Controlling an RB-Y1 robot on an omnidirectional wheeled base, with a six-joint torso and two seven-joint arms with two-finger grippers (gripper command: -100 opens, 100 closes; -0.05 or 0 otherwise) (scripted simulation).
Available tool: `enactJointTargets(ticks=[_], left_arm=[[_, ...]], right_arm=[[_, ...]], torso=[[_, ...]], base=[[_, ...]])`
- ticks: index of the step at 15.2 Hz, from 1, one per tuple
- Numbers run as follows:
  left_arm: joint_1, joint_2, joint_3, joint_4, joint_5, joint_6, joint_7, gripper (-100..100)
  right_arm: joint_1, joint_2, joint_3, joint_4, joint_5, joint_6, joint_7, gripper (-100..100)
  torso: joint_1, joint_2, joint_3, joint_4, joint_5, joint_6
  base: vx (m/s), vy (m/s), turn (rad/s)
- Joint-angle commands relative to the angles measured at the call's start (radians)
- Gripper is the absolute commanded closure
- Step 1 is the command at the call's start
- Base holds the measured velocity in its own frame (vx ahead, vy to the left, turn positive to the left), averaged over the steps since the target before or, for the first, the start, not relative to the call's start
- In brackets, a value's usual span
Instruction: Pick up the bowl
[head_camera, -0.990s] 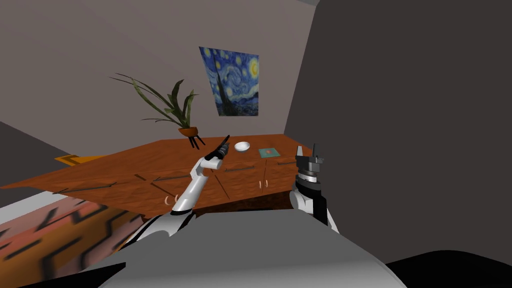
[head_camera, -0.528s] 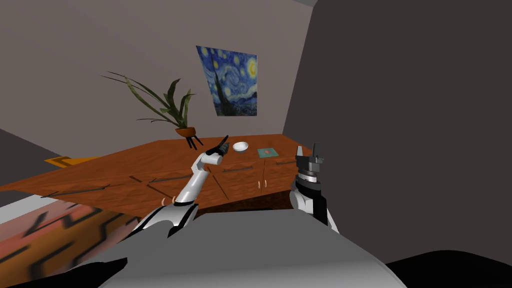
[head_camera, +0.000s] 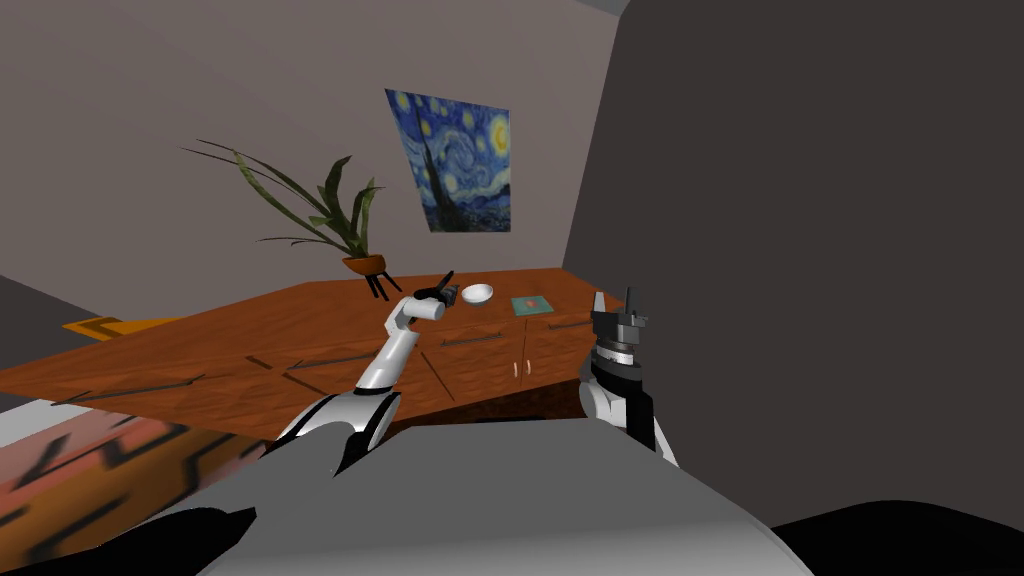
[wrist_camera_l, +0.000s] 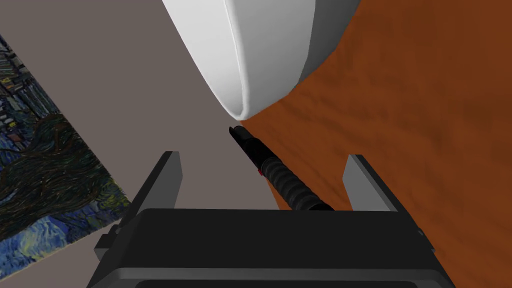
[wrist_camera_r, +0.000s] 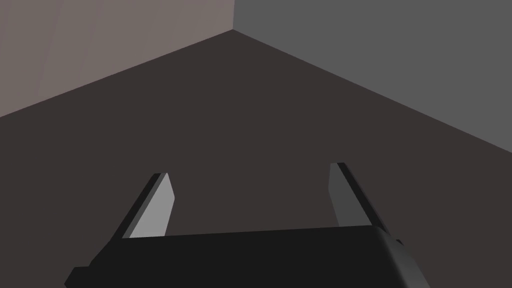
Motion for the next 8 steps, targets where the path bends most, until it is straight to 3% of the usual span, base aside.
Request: enactJointTargets(ticks=[1,2,3,6,7,8], left_arm=[[-0.017,0.004,0.0,0.013,0.006,0.05,0.0,-100],[-0.017,0.004,0.0,0.013,0.006,0.056,0.0,-100],[-0.064,0.016,0.001,0.045,0.023,0.087,-0.001,-100],[-0.064,0.016,0.001,0.045,0.023,0.133,-0.001,-100],[-0.109,0.028,0.002,0.076,0.039,0.168,-0.001,-100],[-0.109,0.028,0.002,0.076,0.039,0.186,-0.001,-100]], right_arm=[[0.0,0.0,0.0,0.0,0.0,0.0,0.0,0],[0.0,0.0,0.0,0.0,0.0,0.0,0.0,0],[0.0,0.0,0.0,0.0,0.0,0.0,0.0,0],[0.0,0.0,0.0,0.0,0.0,0.0,0.0,0],[0.0,0.0,0.0,0.0,0.0,0.0,0.0,0],[0.0,0.0,0.0,0.0,0.0,0.0,0.0,0]], torso=[[0.0,0.0,0.0,0.0,0.0,0.0],[0.0,0.0,0.0,0.0,0.0,0.0],[0.001,0.0,0.0,0.0,0.0,0.0],[0.0,0.0,0.0,0.0,0.0,0.0],[0.001,0.0,0.0,0.0,0.0,0.0],[0.0,0.0,0.0,0.0,0.0,0.0]], base=[[0.004,-0.021,-0.017],[0.003,-0.013,0.003],[0.007,-0.024,-0.033],[0.005,-0.023,-0.023],[0.001,-0.022,-0.039],[0.008,-0.027,-0.051]])
